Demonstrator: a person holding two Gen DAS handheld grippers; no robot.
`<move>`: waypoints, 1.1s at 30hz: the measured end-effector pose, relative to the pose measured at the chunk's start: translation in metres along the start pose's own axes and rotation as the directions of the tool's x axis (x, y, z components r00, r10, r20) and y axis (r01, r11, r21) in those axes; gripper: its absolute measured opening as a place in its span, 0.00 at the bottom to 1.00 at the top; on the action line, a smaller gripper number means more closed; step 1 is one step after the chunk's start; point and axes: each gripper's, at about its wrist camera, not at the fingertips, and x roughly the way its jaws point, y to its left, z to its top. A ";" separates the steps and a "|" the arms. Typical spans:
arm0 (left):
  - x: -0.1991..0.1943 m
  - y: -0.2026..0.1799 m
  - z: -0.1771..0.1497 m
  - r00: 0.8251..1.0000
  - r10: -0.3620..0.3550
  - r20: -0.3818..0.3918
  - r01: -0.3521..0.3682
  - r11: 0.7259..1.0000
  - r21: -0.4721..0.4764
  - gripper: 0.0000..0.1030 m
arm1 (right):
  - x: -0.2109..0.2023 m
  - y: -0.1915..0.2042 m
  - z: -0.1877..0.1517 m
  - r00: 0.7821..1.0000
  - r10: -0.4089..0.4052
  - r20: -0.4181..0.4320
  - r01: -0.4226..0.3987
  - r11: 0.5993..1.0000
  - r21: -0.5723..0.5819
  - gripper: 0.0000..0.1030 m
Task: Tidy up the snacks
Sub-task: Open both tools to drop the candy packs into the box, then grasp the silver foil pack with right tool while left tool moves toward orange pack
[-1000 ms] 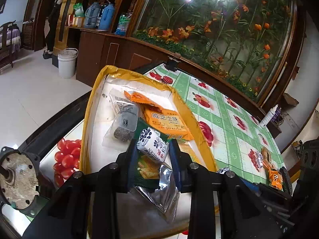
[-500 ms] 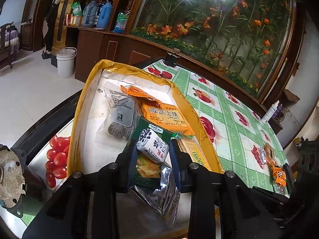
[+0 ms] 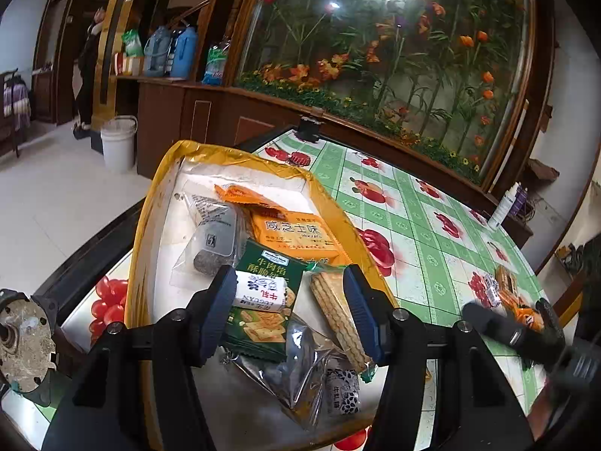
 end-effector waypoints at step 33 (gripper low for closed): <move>-0.011 -0.010 0.000 0.999 -0.025 0.042 0.023 0.999 0.045 0.56 | -0.137 -0.183 0.001 0.916 -0.401 0.032 0.370 0.871 0.324 0.58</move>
